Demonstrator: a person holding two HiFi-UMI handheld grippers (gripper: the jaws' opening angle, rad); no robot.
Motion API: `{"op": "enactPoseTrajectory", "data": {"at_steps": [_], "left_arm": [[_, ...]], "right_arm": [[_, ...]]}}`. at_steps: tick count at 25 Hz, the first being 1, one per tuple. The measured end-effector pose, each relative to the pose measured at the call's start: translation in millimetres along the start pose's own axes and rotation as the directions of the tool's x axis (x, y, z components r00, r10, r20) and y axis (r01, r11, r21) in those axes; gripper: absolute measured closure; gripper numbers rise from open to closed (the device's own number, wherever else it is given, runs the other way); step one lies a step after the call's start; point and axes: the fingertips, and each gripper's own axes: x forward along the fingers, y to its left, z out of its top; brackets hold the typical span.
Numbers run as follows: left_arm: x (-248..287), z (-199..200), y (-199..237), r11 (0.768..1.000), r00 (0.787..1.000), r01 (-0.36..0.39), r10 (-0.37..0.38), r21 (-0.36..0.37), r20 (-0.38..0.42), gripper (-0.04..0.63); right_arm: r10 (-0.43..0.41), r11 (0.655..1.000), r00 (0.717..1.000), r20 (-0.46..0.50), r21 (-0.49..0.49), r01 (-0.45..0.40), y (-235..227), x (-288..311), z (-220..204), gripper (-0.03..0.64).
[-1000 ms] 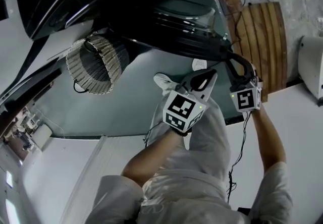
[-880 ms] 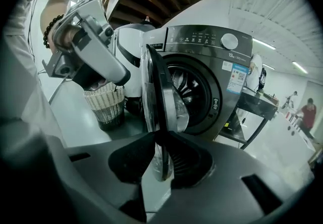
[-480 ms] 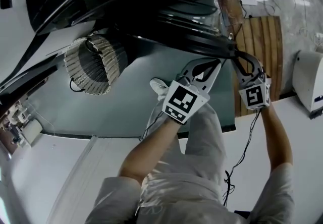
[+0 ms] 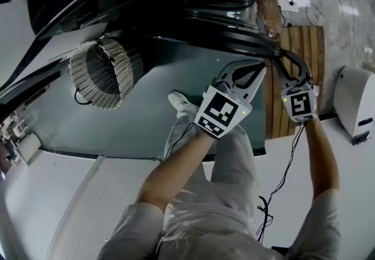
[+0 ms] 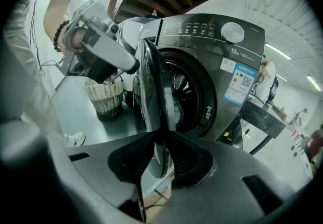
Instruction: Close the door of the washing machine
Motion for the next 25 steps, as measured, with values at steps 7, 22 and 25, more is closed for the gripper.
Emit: {"op": "enactPoseTrajectory", "data": {"at_steps": [7, 22, 25], "left_arm": [[25, 14, 7, 0.999, 1.000, 0.030, -0.030, 0.024, -0.005, 0.592], [51, 43, 36, 0.996, 0.999, 0.019, -0.022, 0.083, 0.029, 0.592], [56, 46, 43, 0.994, 1.000, 0.020, -0.022, 0.108, 0.022, 0.592]], "right_arm": [[0.023, 1.000, 1.000, -0.011, -0.022, -0.023, -18, 8, 3, 0.511], [0.001, 0.999, 1.000, -0.009, -0.053, -0.002, -72, 38, 12, 0.500], [-0.032, 0.999, 0.999, 0.004, -0.035, 0.032, -86, 45, 19, 0.500]]}}
